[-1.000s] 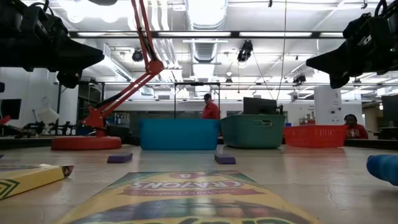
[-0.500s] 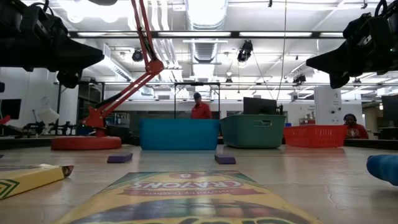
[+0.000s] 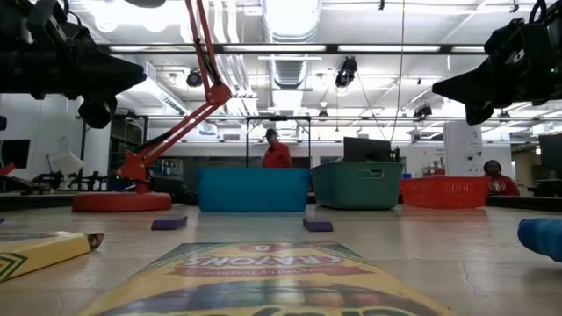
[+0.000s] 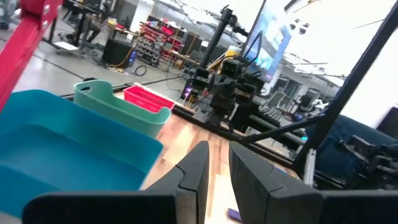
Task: Pick & Place School Supplies
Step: Put the crayon box into the blue bin
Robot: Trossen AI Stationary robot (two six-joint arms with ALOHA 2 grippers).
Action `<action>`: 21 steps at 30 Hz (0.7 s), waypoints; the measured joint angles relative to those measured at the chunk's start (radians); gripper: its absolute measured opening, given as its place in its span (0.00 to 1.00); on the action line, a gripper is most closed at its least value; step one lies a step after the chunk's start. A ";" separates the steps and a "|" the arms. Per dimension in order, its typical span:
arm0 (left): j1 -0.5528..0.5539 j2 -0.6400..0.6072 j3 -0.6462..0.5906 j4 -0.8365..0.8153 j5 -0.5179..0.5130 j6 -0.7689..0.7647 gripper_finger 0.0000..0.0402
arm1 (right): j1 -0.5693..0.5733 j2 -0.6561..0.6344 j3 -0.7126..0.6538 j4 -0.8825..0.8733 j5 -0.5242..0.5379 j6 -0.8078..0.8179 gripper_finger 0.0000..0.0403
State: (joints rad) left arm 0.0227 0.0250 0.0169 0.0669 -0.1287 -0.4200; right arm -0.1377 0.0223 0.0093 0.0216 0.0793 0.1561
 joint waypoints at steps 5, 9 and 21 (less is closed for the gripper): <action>0.000 0.000 0.038 0.012 0.065 0.047 0.17 | 0.000 0.000 0.000 0.000 0.000 0.000 0.02; 0.000 0.003 0.104 -0.063 0.074 0.030 0.17 | 0.000 0.000 0.000 0.000 0.000 0.000 0.02; 0.000 0.037 0.337 -0.456 0.055 -0.034 0.17 | 0.000 0.000 0.000 0.000 0.000 0.000 0.02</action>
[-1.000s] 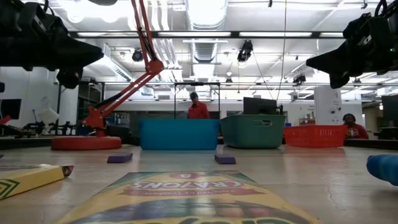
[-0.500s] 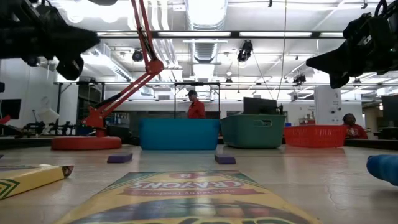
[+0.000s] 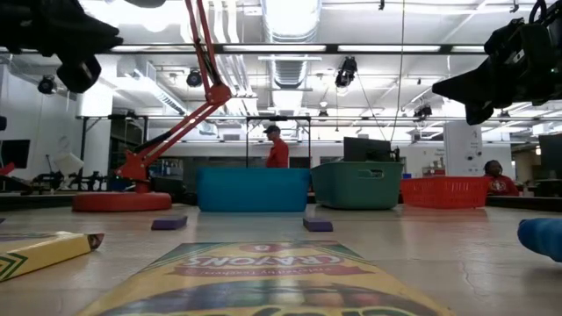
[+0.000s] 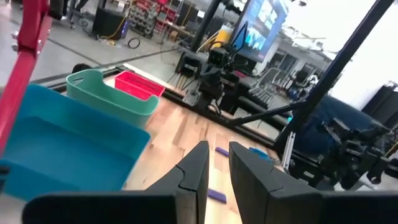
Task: Pick & Place School Supplies
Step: Put the crayon box into the blue bin
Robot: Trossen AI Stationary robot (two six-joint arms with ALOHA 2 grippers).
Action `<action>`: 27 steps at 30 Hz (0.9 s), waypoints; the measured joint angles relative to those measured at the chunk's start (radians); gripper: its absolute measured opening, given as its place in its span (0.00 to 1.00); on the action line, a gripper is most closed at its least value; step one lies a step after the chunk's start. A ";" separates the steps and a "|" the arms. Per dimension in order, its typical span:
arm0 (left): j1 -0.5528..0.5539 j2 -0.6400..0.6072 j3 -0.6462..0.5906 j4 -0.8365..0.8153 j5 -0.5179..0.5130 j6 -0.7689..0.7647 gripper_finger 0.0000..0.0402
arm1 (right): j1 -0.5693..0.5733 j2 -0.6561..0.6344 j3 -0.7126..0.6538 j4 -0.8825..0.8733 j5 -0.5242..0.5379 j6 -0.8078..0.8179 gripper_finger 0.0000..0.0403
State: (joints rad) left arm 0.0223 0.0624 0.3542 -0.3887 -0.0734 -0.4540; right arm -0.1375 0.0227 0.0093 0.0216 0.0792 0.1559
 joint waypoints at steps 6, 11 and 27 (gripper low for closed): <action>-0.015 0.016 0.037 -0.037 0.020 0.057 0.18 | 0.000 0.001 0.000 0.000 0.000 0.000 0.02; -0.031 0.017 0.056 -0.001 0.027 0.130 0.25 | 0.000 0.001 0.000 0.000 0.000 0.000 0.02; -0.043 0.019 0.074 -0.012 0.127 0.219 0.31 | 0.000 0.001 0.000 0.000 0.000 0.000 0.02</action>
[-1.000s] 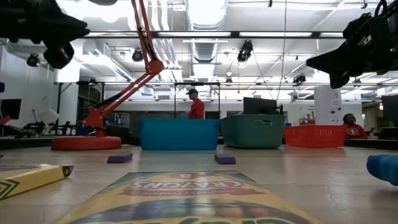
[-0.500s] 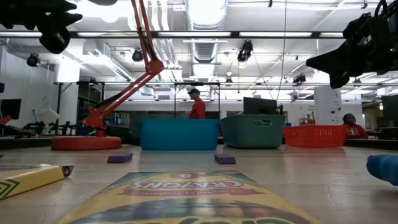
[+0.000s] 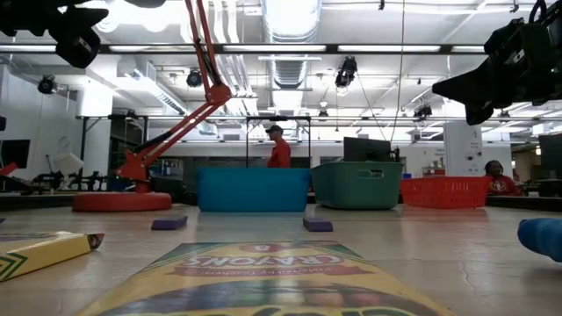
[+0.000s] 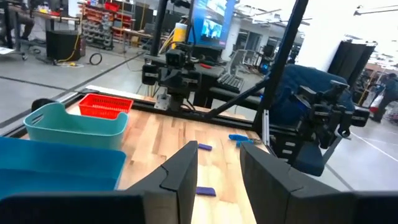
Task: Pick & Place School Supplies
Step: Put the crayon box into the blue bin
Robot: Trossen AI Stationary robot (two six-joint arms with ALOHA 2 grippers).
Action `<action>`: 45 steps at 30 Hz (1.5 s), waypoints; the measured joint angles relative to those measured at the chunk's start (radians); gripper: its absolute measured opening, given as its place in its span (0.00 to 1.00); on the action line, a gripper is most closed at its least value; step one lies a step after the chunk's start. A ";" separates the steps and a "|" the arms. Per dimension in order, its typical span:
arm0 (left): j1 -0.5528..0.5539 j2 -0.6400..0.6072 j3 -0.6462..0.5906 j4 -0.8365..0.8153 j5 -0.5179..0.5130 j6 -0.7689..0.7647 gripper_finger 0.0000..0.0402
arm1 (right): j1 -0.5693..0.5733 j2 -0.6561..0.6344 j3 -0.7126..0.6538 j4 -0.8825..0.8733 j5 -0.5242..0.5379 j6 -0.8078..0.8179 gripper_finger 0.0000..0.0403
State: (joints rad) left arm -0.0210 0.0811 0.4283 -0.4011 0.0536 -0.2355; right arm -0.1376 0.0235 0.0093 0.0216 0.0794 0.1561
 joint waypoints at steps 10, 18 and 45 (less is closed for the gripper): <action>-0.009 0.000 0.039 0.046 0.006 0.109 0.32 | 0.000 0.000 0.000 0.000 0.000 0.000 0.02; -0.009 0.030 0.112 0.085 0.045 0.169 0.32 | 0.000 -0.001 0.000 0.000 0.000 0.000 0.02; -0.346 0.394 0.240 0.129 -0.159 0.279 0.32 | 0.000 -0.001 0.000 0.000 0.000 0.000 0.02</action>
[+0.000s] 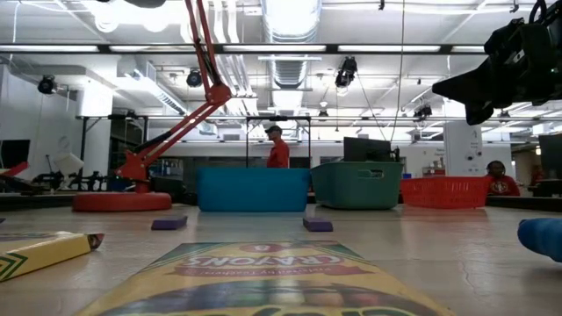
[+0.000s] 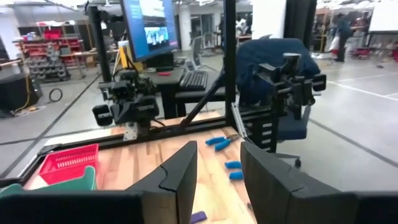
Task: Pick & Place School Supplies
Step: Put the crayon box into the blue bin
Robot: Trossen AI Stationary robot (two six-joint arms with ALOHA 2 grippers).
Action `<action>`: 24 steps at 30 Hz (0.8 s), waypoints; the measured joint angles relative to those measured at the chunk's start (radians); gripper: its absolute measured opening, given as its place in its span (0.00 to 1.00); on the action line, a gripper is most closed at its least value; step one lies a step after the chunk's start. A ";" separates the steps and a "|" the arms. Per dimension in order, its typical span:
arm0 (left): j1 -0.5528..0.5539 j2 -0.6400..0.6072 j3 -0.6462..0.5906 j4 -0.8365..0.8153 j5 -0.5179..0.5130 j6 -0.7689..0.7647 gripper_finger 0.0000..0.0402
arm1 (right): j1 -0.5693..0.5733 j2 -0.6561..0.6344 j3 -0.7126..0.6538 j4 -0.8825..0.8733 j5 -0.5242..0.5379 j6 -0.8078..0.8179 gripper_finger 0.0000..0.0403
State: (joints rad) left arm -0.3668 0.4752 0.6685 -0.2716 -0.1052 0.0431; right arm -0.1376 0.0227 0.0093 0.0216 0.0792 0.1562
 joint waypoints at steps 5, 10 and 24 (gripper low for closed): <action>-0.223 0.056 0.001 0.050 -0.283 0.000 0.32 | 0.000 0.000 0.000 0.000 0.000 0.000 0.02; -0.468 0.122 0.001 0.138 -0.622 -0.014 0.32 | 0.000 0.000 0.000 0.000 0.000 0.000 0.02; -0.800 0.409 0.005 0.201 -1.162 -0.472 0.32 | 0.000 0.001 0.000 0.000 0.000 0.000 0.02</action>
State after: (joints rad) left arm -1.1672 0.8844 0.6731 -0.0706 -1.2671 -0.4288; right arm -0.1377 0.0235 0.0093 0.0216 0.0795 0.1560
